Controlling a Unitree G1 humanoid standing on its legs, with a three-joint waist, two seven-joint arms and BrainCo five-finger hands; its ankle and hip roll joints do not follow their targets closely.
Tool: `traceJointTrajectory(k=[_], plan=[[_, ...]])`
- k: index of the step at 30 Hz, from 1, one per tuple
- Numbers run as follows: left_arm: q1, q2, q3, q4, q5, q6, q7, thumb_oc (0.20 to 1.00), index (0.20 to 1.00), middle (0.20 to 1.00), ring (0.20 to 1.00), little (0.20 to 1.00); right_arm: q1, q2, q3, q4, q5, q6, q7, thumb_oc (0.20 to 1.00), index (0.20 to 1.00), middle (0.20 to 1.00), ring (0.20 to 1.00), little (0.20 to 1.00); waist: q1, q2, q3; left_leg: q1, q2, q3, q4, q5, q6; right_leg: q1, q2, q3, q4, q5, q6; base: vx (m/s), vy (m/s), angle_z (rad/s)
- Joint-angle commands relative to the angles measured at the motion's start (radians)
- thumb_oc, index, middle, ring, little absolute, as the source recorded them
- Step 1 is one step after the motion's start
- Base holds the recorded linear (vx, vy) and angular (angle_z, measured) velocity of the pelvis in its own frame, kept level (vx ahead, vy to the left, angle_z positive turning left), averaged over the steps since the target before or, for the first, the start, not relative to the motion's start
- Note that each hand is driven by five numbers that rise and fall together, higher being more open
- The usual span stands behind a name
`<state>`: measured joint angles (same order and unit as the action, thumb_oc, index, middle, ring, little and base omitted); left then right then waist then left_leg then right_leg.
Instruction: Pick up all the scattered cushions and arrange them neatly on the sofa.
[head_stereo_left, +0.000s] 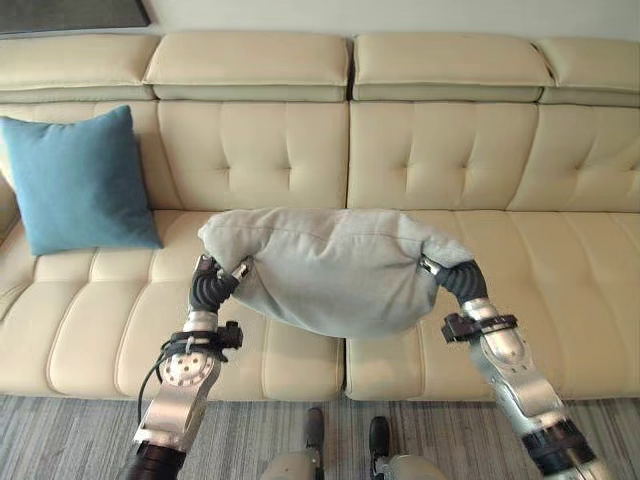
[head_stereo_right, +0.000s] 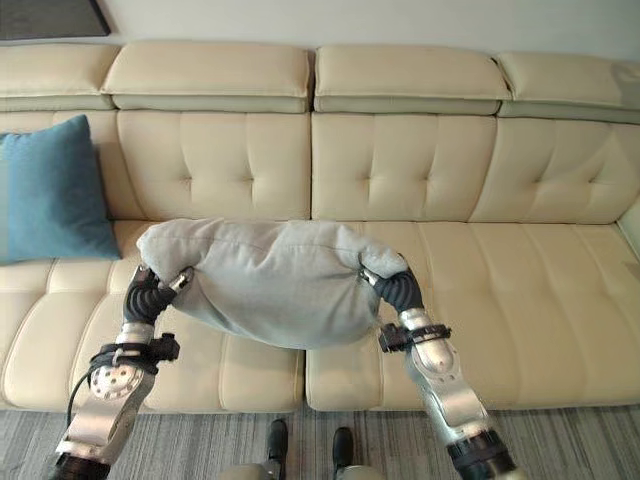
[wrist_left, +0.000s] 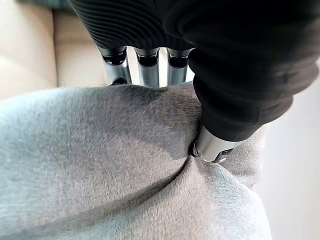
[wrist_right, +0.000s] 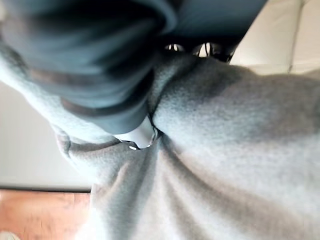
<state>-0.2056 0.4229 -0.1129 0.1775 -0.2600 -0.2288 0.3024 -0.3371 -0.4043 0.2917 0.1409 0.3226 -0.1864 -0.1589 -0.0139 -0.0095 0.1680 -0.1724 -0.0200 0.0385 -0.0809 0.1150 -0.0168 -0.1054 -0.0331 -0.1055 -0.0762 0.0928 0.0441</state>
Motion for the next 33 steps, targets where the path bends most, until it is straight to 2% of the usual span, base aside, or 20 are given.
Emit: traceJointTrajectory(k=[1,6,11,12,13,14,15,23,25,26,27,28,29,31,33], plan=[[-0.240,0.030,-0.120,0.044,0.004,-0.107,0.049,0.200,0.200,0.200,0.200,0.200,-0.207,0.044,0.037,-0.011,-0.023,-0.093,-0.064,0.200,0.200,0.200,0.200,0.200,0.007,-0.027,-0.006,0.077,0.040,0.039,0.066,-0.182,-0.027,-0.084,-0.058,0.022,0.020,-0.039,0.103,-0.22,-0.033,0.15],[-0.488,0.051,-0.223,0.242,-0.008,-0.115,0.109,0.200,0.200,0.200,0.200,0.200,-0.450,0.027,0.067,0.188,-0.034,-0.096,-0.154,0.200,0.200,0.200,0.200,0.200,0.013,-0.018,0.021,-0.033,0.034,0.029,0.066,-0.134,-0.037,-0.189,-0.068,0.017,0.032,-0.012,0.107,-0.06,-0.043,0.01],[-0.622,0.043,-0.279,0.387,-0.048,-0.120,0.115,0.200,0.200,0.200,0.200,0.200,-0.579,-0.019,0.105,0.328,-0.046,-0.087,-0.184,0.200,0.200,0.200,0.200,0.200,0.010,-0.011,0.031,-0.080,0.039,0.028,0.045,-0.102,-0.049,-0.237,-0.071,0.012,0.021,0.002,0.112,0.01,-0.065,0.01],[-0.693,0.043,-0.304,0.452,-0.059,-0.119,0.120,0.583,0.583,0.583,0.583,0.583,-0.646,-0.042,0.122,0.394,-0.052,-0.080,-0.203,0.438,0.438,0.438,0.438,0.438,0.007,-0.008,0.038,-0.107,0.043,0.023,0.026,-0.082,-0.057,-0.263,-0.068,0.007,0.016,0.008,0.115,0.01,-0.093,0.03],[-0.715,0.046,-0.313,0.479,-0.061,-0.116,0.120,0.906,0.906,0.906,0.906,0.906,-0.662,-0.046,0.125,0.419,-0.048,-0.077,-0.208,0.573,0.573,0.573,0.573,0.573,0.005,-0.006,0.040,-0.115,0.044,0.021,0.021,-0.075,-0.060,-0.272,-0.066,0.007,0.016,0.009,0.116,0.01,-0.094,0.05],[-0.718,0.046,-0.314,0.482,-0.061,-0.117,0.120,1.000,1.000,1.000,1.000,1.000,-0.664,-0.046,0.125,0.421,-0.047,-0.078,-0.208,0.875,0.875,0.875,0.875,0.875,0.005,-0.006,0.039,-0.117,0.045,0.021,0.021,-0.075,-0.060,-0.275,-0.066,0.007,0.016,0.009,0.115,0.01,-0.086,0.05],[-0.751,0.052,-0.321,0.507,-0.072,-0.114,0.117,1.000,1.000,1.000,1.000,1.000,-0.700,-0.070,0.132,0.473,-0.044,-0.071,-0.217,1.000,1.000,1.000,1.000,1.000,0.006,-0.003,0.046,-0.133,0.049,0.013,0.005,-0.057,-0.067,-0.293,-0.059,0.000,0.014,0.010,0.117,0.00,-0.087,0.08],[-0.784,0.147,-0.284,0.533,-0.097,-0.130,0.118,1.000,1.000,1.000,1.000,1.000,-0.776,-0.178,0.130,0.527,-0.022,-0.075,-0.231,1.000,1.000,1.000,1.000,1.000,0.005,0.002,0.035,-0.174,0.059,-0.006,-0.006,-0.041,-0.092,-0.324,-0.044,-0.023,0.003,0.009,0.118,0.03,-0.085,0.06],[-0.770,0.217,-0.247,0.502,-0.161,-0.144,0.091,1.000,1.000,1.000,1.000,1.000,-0.794,-0.241,0.107,0.503,0.006,-0.086,-0.244,1.000,1.000,1.000,1.000,1.000,0.009,0.004,0.027,-0.170,0.064,-0.012,-0.006,-0.047,-0.095,-0.319,-0.037,-0.027,0.003,0.001,0.117,0.04,-0.052,0.05],[-0.770,0.217,-0.246,0.502,-0.162,-0.144,0.090,1.000,1.000,1.000,1.000,1.000,-0.794,-0.241,0.106,0.503,0.006,-0.086,-0.244,1.000,1.000,1.000,1.000,1.000,0.008,0.003,0.027,-0.174,0.062,-0.012,-0.006,-0.042,-0.095,-0.322,-0.039,-0.028,0.002,0.005,0.117,0.04,-0.038,0.01],[-0.738,0.255,-0.223,0.453,-0.199,-0.151,0.065,1.000,1.000,1.000,1.000,1.000,-0.779,-0.279,0.076,0.479,0.016,-0.090,-0.253,1.000,1.000,1.000,1.000,1.000,0.011,0.006,0.019,-0.169,0.063,-0.017,-0.006,-0.042,-0.096,-0.314,-0.037,-0.032,0.001,-0.001,0.116,0.00,0.000,0.00],[-0.737,0.255,-0.223,0.453,-0.199,-0.151,0.065,1.000,1.000,1.000,1.000,1.000,-0.779,-0.279,0.076,0.479,0.016,-0.090,-0.253,1.000,1.000,1.000,1.000,1.000,0.011,0.006,0.018,-0.170,0.063,-0.017,-0.006,-0.041,-0.096,-0.315,-0.037,-0.032,0.001,-0.001,0.116,0.08,-0.051,0.01],[-0.684,0.308,-0.178,0.404,-0.214,-0.156,0.043,1.000,1.000,1.000,1.000,1.000,-0.727,-0.327,0.002,0.432,0.034,-0.102,-0.269,1.000,1.000,1.000,1.000,1.000,0.011,0.011,0.006,-0.152,0.064,-0.019,-0.006,-0.046,-0.098,-0.293,-0.036,-0.037,0.001,-0.011,0.113,0.06,-0.027,0.02],[-0.681,0.308,-0.178,0.401,-0.214,-0.155,0.042,1.000,1.000,1.000,1.000,1.000,-0.723,-0.327,0.000,0.429,0.033,-0.101,-0.269,1.000,1.000,1.000,1.000,1.000,0.010,0.010,0.005,-0.153,0.063,-0.020,-0.006,-0.045,-0.098,-0.293,-0.037,-0.037,0.001,-0.011,0.113,0.04,-0.017,0.06],[-0.570,0.312,-0.100,0.330,-0.233,-0.154,0.021,1.000,1.000,1.000,1.000,1.000,-0.597,-0.338,-0.106,0.347,0.047,-0.118,-0.272,1.000,1.000,1.000,1.000,1.000,0.008,0.017,-0.006,-0.135,0.064,-0.023,-0.006,-0.052,-0.098,-0.266,-0.039,-0.045,0.001,-0.022,0.109,0.05,-0.005,0.09]])
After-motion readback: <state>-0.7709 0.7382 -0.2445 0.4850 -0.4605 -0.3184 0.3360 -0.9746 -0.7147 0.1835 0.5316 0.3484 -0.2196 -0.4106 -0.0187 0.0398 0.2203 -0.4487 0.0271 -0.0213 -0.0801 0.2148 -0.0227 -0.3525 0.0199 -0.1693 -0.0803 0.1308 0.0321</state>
